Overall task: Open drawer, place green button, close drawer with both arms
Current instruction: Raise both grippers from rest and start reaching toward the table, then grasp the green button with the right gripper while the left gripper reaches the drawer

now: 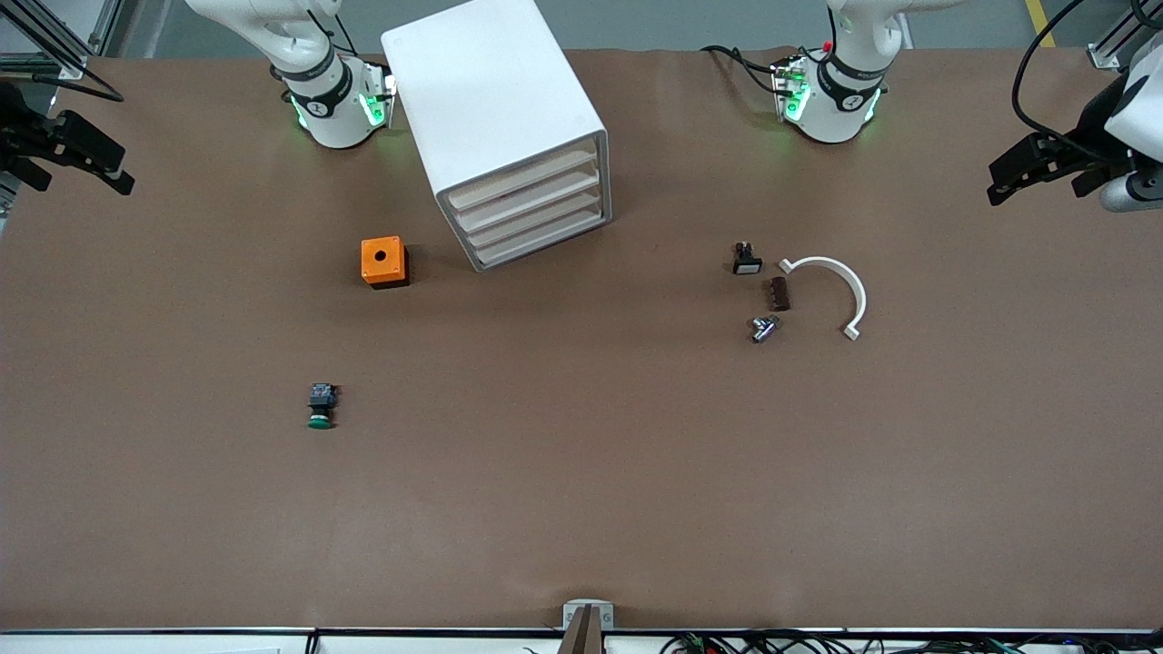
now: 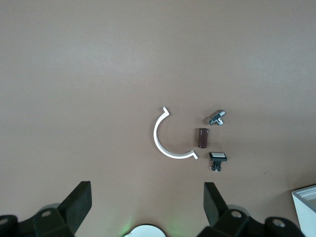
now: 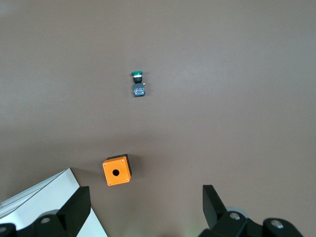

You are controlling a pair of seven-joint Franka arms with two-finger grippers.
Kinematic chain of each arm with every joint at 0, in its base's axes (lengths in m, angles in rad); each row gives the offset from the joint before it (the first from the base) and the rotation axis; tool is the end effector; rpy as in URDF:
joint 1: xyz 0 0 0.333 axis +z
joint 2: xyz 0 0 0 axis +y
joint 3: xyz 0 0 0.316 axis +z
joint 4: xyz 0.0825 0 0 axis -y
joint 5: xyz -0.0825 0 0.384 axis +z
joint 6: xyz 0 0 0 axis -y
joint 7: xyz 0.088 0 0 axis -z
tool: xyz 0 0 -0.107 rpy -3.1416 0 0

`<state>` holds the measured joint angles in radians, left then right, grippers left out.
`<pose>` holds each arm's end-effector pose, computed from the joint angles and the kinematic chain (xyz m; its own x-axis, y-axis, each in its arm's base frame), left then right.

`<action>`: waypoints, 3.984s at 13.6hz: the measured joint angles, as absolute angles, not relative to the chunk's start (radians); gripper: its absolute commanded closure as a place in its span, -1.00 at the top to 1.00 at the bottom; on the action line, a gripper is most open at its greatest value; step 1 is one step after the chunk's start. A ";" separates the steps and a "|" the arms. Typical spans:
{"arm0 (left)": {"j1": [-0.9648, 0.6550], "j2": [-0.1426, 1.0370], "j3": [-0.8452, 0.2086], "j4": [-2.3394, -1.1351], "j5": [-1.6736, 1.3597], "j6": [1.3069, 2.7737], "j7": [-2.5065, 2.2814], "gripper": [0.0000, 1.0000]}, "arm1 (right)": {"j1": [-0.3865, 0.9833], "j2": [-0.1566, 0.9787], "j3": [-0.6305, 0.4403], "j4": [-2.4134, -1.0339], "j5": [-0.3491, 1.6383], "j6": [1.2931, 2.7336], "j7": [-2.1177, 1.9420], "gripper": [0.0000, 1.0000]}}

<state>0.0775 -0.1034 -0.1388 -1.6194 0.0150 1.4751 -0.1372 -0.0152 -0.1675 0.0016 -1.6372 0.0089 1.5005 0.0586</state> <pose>0.5111 -0.0338 0.6482 0.9962 0.0786 -0.0374 0.0773 -0.9964 -0.0347 0.4936 -0.0056 0.6749 0.9970 -0.0715 0.0302 -0.0712 -0.9974 -0.0104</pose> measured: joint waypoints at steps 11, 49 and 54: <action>0.081 -0.073 -0.139 -1.590 0.015 1.475 -0.137 1.00 | -0.015 -0.149 0.008 -1.637 0.009 1.510 0.055 1.00; -0.292 0.795 -0.134 -1.355 -0.777 1.488 -1.940 1.00 | 0.040 0.663 0.028 -1.730 0.009 2.244 0.051 1.00; -0.411 0.872 -0.135 -1.355 -0.798 1.488 -2.031 1.00 | 0.047 0.664 0.026 -1.754 0.008 2.245 0.051 1.00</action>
